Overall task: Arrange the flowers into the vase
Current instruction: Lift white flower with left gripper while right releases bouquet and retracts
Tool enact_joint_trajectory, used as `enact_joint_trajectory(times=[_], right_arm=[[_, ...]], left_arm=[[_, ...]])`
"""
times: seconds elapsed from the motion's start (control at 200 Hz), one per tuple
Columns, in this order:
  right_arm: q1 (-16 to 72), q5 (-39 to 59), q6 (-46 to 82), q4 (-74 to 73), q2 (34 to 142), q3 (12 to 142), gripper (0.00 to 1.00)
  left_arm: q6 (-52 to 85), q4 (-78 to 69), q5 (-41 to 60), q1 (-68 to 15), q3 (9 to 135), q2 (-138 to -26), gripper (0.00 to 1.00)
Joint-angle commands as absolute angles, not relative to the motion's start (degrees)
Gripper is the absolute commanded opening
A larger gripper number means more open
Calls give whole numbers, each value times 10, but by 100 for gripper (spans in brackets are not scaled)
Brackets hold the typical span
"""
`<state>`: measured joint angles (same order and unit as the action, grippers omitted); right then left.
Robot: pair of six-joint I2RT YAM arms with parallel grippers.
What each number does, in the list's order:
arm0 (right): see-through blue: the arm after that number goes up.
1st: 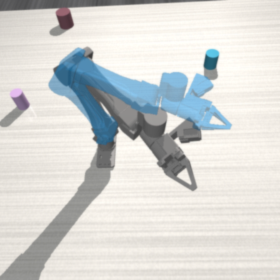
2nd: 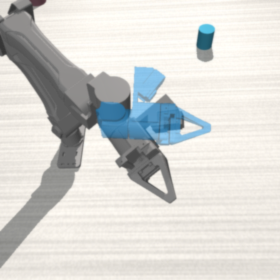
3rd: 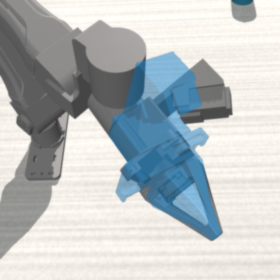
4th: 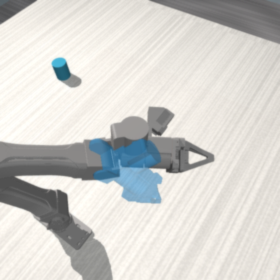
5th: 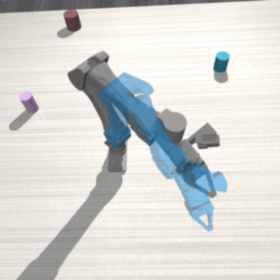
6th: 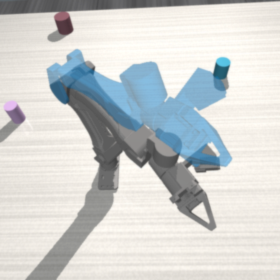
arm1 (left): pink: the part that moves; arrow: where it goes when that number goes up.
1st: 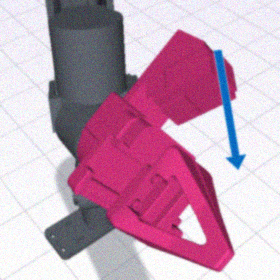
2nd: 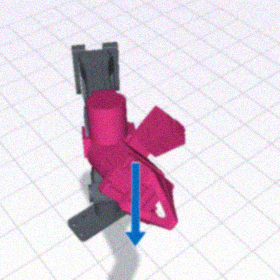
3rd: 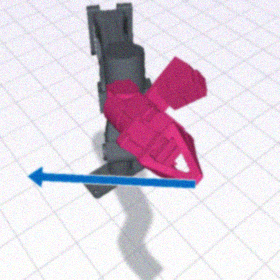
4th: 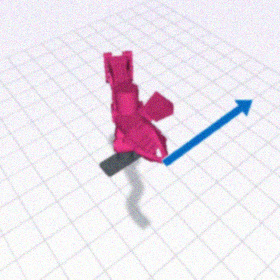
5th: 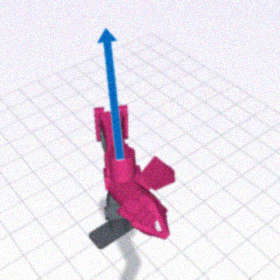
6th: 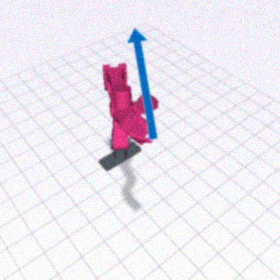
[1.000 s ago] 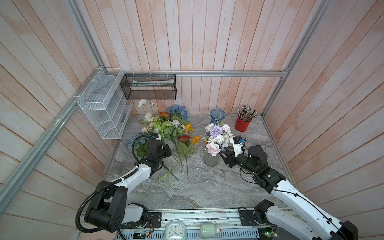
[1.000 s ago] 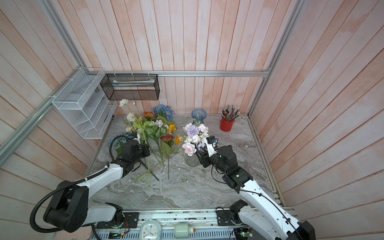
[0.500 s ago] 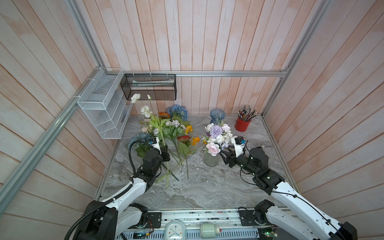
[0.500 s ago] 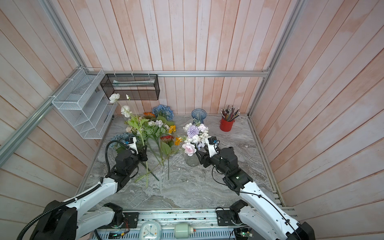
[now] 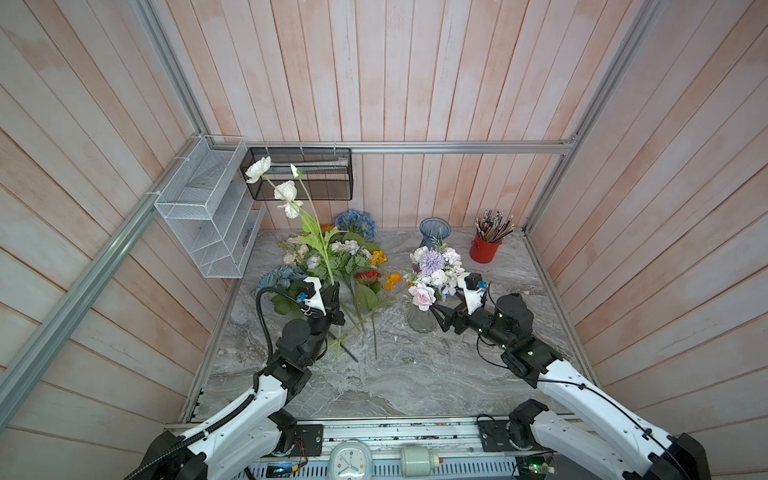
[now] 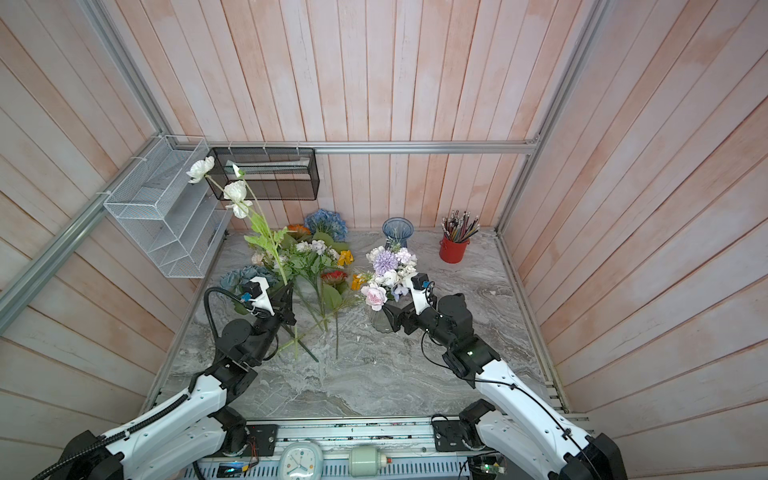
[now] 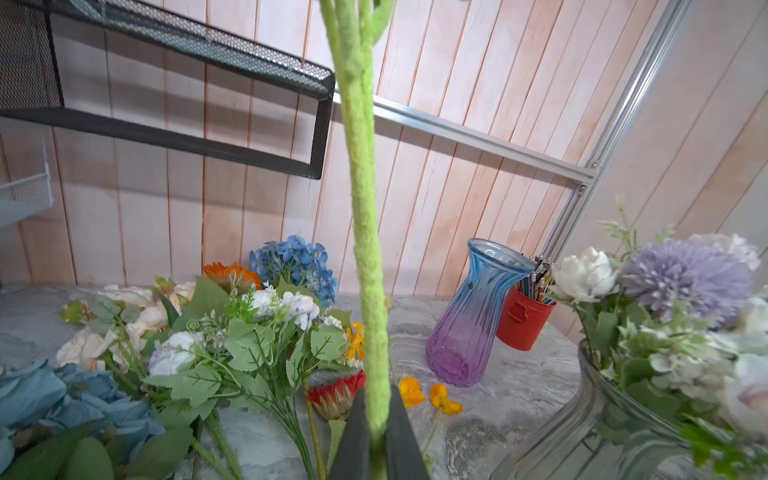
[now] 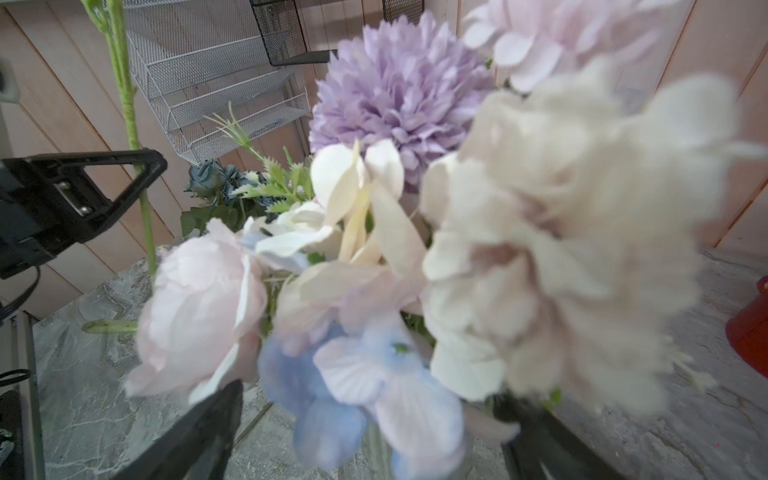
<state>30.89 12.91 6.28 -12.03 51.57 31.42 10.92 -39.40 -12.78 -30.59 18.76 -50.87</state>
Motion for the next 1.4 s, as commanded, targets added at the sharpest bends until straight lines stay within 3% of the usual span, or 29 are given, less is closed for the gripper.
enact_joint_trajectory(times=[0.0,0.27,0.555,0.975,1.075,1.395], right_arm=[[301,105,33,-161,539,329,96],[275,116,20,-203,586,352,98],[274,139,2,-229,595,368,98],[269,167,-1,-254,670,404,98],[268,171,3,-262,675,405,93],[268,172,34,-299,669,402,61]], left_arm=[[63,-456,-151,-315,167,-495,0],[-11,-500,-165,-360,184,-488,0],[37,-368,-126,-361,266,-471,0],[83,-389,-68,-361,304,-520,0],[93,-391,-58,-361,307,-523,0],[126,-449,-18,-363,329,-535,0]])
